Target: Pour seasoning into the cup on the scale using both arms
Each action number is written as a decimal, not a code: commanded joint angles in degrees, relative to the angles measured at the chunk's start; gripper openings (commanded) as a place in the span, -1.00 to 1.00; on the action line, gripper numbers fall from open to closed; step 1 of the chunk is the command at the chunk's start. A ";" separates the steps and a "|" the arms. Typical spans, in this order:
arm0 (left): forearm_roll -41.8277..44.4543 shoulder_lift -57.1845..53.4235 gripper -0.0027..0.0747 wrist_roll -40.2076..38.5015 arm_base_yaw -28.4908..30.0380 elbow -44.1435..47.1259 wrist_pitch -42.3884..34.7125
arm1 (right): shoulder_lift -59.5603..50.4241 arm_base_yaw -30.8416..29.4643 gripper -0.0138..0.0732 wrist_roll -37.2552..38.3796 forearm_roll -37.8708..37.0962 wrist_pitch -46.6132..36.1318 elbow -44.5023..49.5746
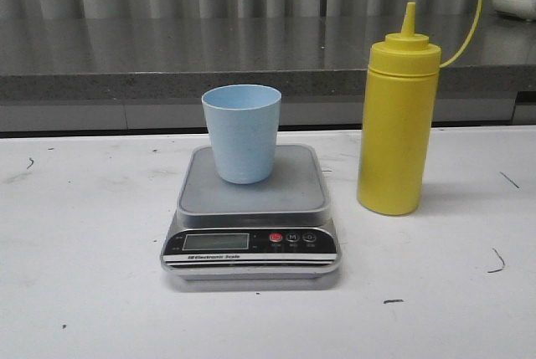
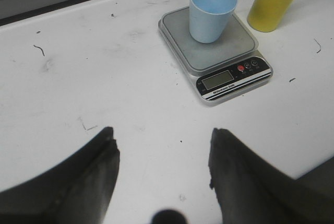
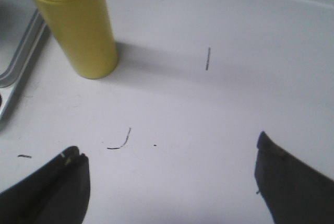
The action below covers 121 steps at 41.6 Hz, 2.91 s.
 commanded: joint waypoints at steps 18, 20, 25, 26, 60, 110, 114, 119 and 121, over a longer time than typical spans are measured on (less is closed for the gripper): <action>-0.11 0.16 0.08 -0.45 -0.02 -1.31 -3.93 | 13.70 8.49 0.82 -1.86 5.52 -22.90 1.61; -0.11 0.16 0.08 -0.45 -0.02 -1.31 -3.93 | 14.72 9.75 0.82 -1.86 5.57 -28.18 3.38; -0.11 0.16 0.07 -0.45 -0.02 -1.31 -3.93 | 18.36 12.89 0.82 -1.80 5.84 -40.93 8.25; -0.11 0.16 0.07 -0.45 -0.02 -1.31 -3.93 | 19.14 13.34 0.82 -1.80 5.99 -43.90 9.28; -0.11 0.16 0.07 -0.45 -0.02 -1.31 -3.93 | 47.30 13.49 0.82 6.70 6.94 -91.06 12.32; -0.11 0.16 0.07 -0.45 -0.02 -1.31 -3.93 | 42.39 13.39 0.15 1.85 6.80 -72.17 3.66; -0.11 0.16 0.07 -0.45 -0.02 -1.31 -3.93 | 36.57 13.39 0.15 -3.52 6.80 -61.52 1.67; -0.11 0.16 0.07 -0.45 -0.02 -1.31 -3.93 | 30.81 13.39 0.15 -10.42 6.80 -44.95 -4.01; -0.11 0.16 0.07 -0.45 -0.02 -1.31 -3.93 | 29.36 13.39 0.15 -12.87 6.80 -38.36 -7.12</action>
